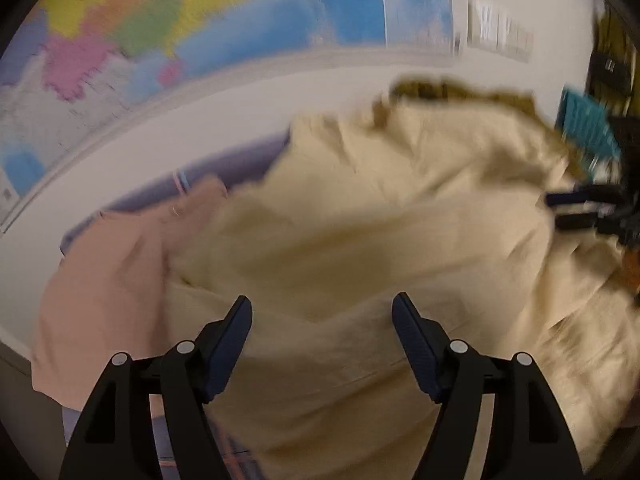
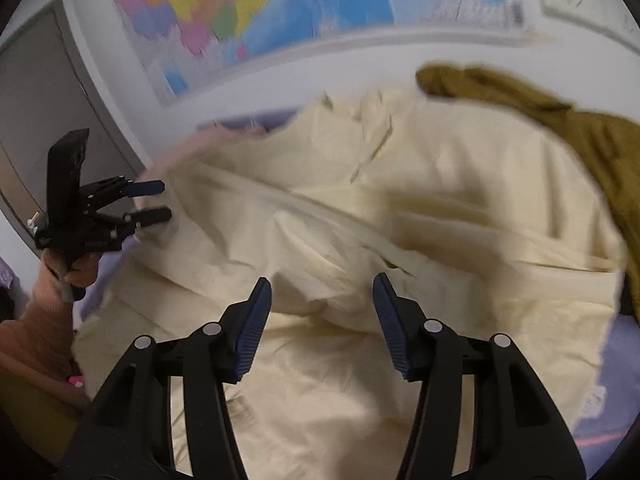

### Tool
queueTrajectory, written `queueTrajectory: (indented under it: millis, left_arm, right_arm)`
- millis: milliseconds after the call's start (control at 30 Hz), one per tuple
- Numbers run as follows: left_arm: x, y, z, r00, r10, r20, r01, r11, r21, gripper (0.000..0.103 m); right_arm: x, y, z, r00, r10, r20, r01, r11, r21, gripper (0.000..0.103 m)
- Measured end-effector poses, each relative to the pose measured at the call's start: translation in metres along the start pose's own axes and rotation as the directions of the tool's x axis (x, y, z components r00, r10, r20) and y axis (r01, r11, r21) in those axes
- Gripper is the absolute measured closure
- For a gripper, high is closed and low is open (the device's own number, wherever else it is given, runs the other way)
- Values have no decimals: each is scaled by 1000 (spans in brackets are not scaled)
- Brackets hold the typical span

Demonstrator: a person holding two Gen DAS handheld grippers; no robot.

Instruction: Fold large clothes

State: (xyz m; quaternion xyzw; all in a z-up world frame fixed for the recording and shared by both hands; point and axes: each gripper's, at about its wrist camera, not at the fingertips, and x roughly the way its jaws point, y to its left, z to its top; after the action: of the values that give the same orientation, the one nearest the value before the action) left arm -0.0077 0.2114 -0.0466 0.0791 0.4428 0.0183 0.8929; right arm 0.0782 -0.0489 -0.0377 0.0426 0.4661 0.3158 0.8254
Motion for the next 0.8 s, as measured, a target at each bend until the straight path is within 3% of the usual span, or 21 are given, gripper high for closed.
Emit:
queueTrajectory:
  millis: [67,167,233,300,333,433,533,667,733,800]
  left_arm:
    - [28,-2,-4,997,54,-62,-54,999,4,33]
    - [42,-1,-9,995,56,-85,-57,998,-10,33]
    - [37,-1,-10,993,80,-88,-81,997,-8,33]
    - [22,-3,-11,994,92,-64,-93,996,-12,33]
    - [11,-7,-12,996,82,-41,-83,996,-18,33]
    - [-20,-4,-17,999,-29,28,30,999,-44,33]
    - [-23,-11,-25,998,-57,28,58,998,-22,33]
    - [6,-24,-41,997,21,-76,-20,1000,12,33]
    - [4,-23,-45,998,26,-57,-26,1000,3,33]
    - [-6,-16,-49,999,14,-36,-15,999,-32,33]
  right_arm:
    - [23,-17,3,999,-33,-35,35,999,37,64]
    - [36,-40,3,997,29,-68,-18,989,149,67]
    - [24,-36,3,998,29,-53,-22,990,139,66]
    - [3,-28,3,1000,17,-13,-15,994,106,51]
    - [-6,-23,2,1000,16,9,-17,996,91,50]
    - [-28,-10,2,999,34,35,-35,999,31,50]
    - [-19,-3,3,999,42,-5,-42,999,4,51]
    - [22,-16,-3,993,-37,-109,41,998,42,54]
    - [24,-22,-5,995,0,-98,9,996,91,55]
    - [11,-21,-4,997,-11,-73,18,995,95,47]
